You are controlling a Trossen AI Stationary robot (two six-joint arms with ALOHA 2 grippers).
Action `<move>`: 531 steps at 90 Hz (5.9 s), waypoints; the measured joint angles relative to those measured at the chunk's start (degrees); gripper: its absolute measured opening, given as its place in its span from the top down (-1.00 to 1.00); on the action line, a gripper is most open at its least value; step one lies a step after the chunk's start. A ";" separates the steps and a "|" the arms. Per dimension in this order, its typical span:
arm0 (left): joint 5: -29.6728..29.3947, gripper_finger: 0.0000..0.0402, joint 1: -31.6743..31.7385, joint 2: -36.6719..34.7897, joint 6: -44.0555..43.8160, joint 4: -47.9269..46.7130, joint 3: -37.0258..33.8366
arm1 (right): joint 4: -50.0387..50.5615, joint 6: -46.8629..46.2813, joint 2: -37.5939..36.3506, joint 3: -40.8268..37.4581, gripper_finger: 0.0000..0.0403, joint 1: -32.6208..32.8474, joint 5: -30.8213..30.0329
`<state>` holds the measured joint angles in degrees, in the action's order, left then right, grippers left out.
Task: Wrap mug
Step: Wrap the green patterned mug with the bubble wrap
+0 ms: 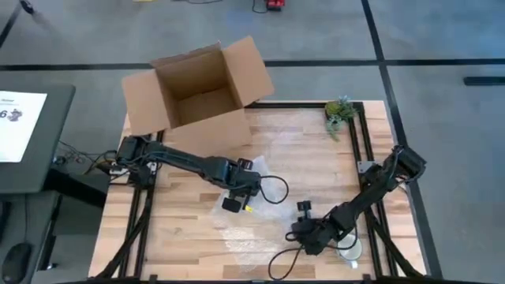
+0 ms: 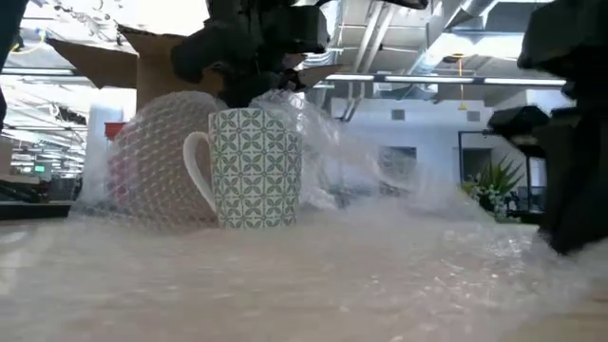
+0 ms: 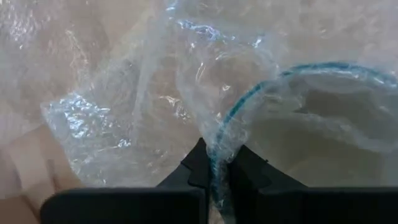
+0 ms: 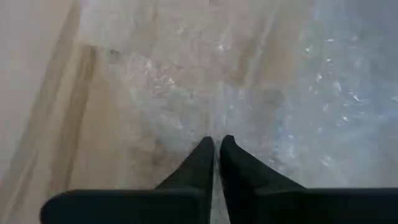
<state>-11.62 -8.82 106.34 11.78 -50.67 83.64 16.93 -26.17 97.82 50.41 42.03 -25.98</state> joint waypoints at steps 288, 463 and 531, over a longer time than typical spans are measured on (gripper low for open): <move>-10.14 0.18 -7.59 -9.81 -10.97 9.99 -14.35 | -4.38 23.67 1.56 21.75 1.00 -17.02 -8.43; -6.60 0.18 -8.92 -12.74 -2.56 34.13 -22.75 | 8.53 16.57 0.30 21.73 0.46 -27.72 26.06; -6.65 0.18 -9.78 -12.63 -1.94 35.01 -22.91 | 1.29 17.18 2.71 21.73 0.89 -29.01 11.31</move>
<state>-18.27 -18.60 93.71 9.84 -15.65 60.73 18.22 -8.99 100.52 72.14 13.02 -14.68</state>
